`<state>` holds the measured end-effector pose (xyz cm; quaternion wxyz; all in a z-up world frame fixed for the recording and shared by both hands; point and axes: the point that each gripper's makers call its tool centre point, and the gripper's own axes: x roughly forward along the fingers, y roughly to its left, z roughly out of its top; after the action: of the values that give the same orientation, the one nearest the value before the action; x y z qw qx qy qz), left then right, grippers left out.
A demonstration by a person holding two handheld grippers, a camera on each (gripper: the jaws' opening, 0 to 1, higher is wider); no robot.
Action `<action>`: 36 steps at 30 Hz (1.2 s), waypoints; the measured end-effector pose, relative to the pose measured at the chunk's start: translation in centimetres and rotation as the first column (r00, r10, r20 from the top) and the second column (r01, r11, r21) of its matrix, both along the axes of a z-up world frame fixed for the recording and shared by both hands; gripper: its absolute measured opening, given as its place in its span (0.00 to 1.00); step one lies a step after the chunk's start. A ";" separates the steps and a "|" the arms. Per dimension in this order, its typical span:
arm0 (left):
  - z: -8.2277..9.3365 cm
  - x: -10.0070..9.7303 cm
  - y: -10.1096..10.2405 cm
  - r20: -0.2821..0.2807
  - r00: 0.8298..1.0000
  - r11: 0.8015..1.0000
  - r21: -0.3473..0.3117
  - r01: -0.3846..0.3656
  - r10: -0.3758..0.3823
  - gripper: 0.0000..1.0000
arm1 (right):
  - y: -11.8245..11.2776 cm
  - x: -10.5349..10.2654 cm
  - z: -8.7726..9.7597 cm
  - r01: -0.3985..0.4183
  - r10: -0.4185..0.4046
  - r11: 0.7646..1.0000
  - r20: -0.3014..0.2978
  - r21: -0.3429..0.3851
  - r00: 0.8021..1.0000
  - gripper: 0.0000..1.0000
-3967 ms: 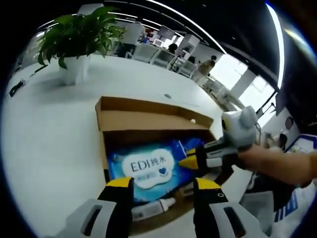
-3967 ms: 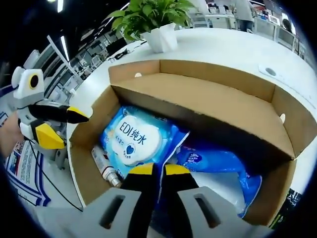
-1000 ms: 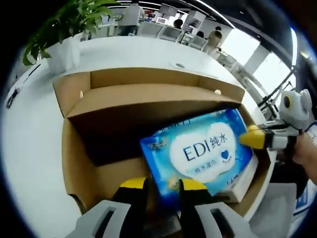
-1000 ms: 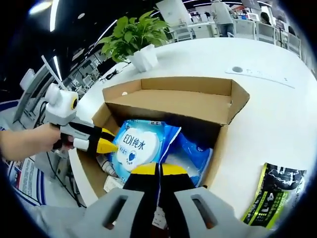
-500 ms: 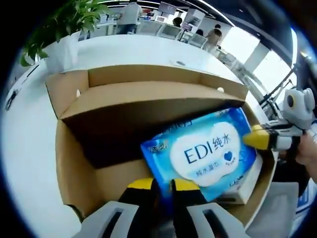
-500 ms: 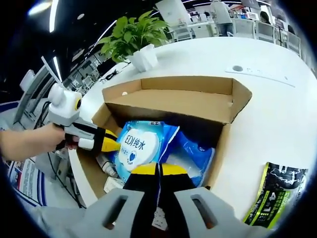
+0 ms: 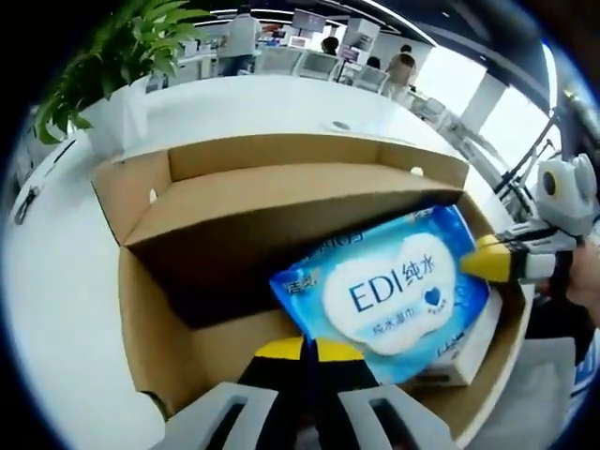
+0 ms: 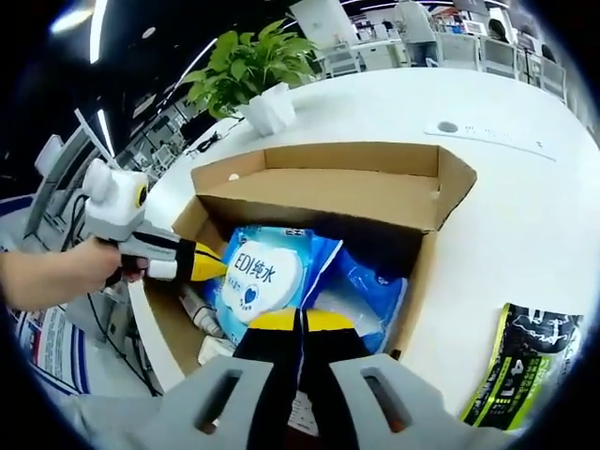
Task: Operate the shoe box by opening the lid, removing the specified soft item, and placing it in the target area until the item is outside and the box remains undamaged.
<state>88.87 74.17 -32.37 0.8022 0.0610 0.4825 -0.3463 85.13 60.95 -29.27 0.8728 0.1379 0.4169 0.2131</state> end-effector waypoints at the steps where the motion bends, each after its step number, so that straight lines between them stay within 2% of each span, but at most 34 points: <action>1: 0.1 0.0 0.1 -0.003 1.000 1.000 0.000 -0.002 0.002 0.00 | 0.1 0.0 0.0 0.000 0.000 1.000 -0.001 0.000 1.000 0.00; 12: 2.8 -0.3 1.3 0.031 0.999 1.000 -0.016 -0.008 0.008 0.00 | 0.5 -0.1 0.4 -0.001 0.001 1.000 -0.004 -0.008 1.000 0.00; 23: 5.6 -0.5 1.8 0.061 0.998 0.999 -0.042 -0.019 0.021 0.00 | 1.1 0.1 2.9 -0.010 0.010 1.000 0.029 -0.010 1.000 0.00; 29: 6.6 -1.0 1.1 0.067 0.997 0.998 -0.055 -0.021 0.025 0.00 | 0.4 -0.3 3.9 -0.015 0.016 1.000 0.040 -0.020 0.999 0.00; 36: 8.0 -1.9 -1.2 0.079 0.997 0.997 -0.070 -0.009 0.014 0.00 | -1.8 -0.6 5.3 -0.012 0.014 0.999 0.053 -0.031 0.998 0.00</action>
<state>87.00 73.01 -24.33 0.8243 0.0438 0.4383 -0.3557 84.51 59.14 -24.00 0.8842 0.1163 0.3974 0.2160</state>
